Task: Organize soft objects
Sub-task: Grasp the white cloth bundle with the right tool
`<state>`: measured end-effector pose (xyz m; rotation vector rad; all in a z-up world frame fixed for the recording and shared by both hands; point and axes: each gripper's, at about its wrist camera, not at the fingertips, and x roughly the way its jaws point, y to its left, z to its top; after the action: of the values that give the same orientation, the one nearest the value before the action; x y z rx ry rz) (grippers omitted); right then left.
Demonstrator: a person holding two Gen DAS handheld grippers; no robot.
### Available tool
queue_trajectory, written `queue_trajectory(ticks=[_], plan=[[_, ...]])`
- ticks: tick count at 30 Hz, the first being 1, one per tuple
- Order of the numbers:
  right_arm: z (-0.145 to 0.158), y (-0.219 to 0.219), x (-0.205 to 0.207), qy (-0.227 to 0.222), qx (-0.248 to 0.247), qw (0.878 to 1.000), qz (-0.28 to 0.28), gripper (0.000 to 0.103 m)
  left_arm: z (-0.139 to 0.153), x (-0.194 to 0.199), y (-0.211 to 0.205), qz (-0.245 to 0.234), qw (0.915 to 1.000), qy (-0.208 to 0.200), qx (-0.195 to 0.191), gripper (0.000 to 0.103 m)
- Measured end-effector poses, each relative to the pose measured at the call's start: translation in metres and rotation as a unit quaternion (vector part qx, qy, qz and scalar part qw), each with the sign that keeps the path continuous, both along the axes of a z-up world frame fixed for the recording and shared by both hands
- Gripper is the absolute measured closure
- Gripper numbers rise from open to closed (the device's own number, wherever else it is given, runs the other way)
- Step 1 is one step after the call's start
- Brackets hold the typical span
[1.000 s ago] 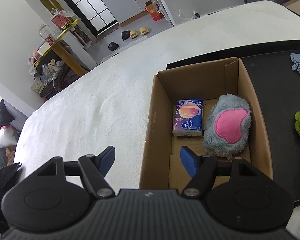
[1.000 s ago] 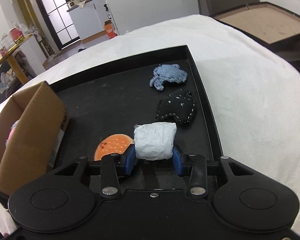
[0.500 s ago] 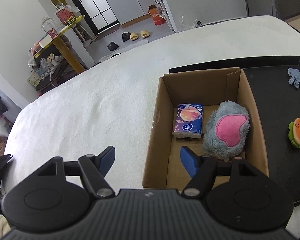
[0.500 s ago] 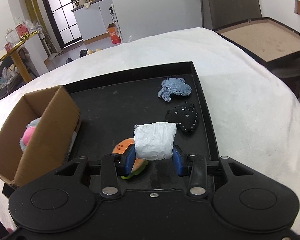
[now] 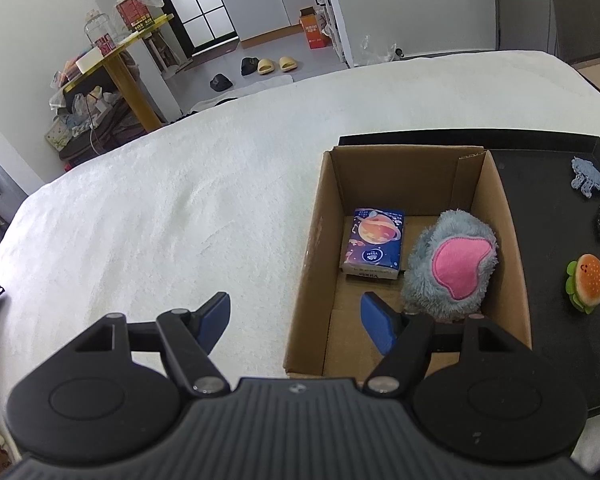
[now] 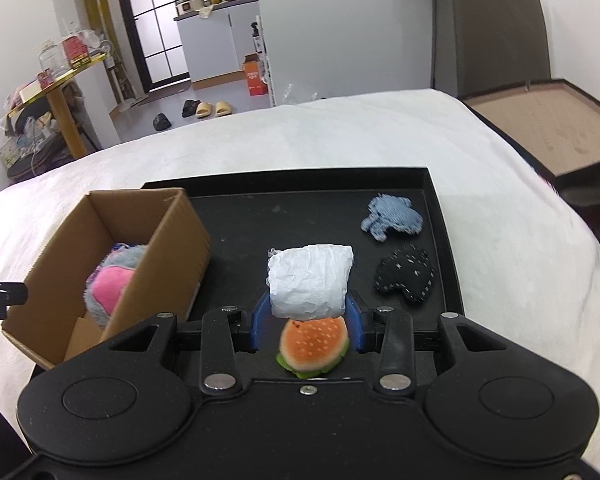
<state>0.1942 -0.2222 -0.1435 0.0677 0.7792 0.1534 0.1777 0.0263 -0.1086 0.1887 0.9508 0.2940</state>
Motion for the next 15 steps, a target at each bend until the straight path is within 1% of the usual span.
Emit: queue_trajectory(ticks=[11, 15], plan=[[0.015, 0.033, 0.002, -0.011, -0.019, 0.999, 0.028, 0.064, -0.002, 0.001, 0.017, 0.010, 0.9989, 0.007, -0.045, 0.033], [0.020, 0.045, 0.004, -0.016, -0.029, 0.999, 0.038, 0.064, -0.002, 0.001, 0.020, 0.009, 0.9985, 0.006, -0.054, 0.033]])
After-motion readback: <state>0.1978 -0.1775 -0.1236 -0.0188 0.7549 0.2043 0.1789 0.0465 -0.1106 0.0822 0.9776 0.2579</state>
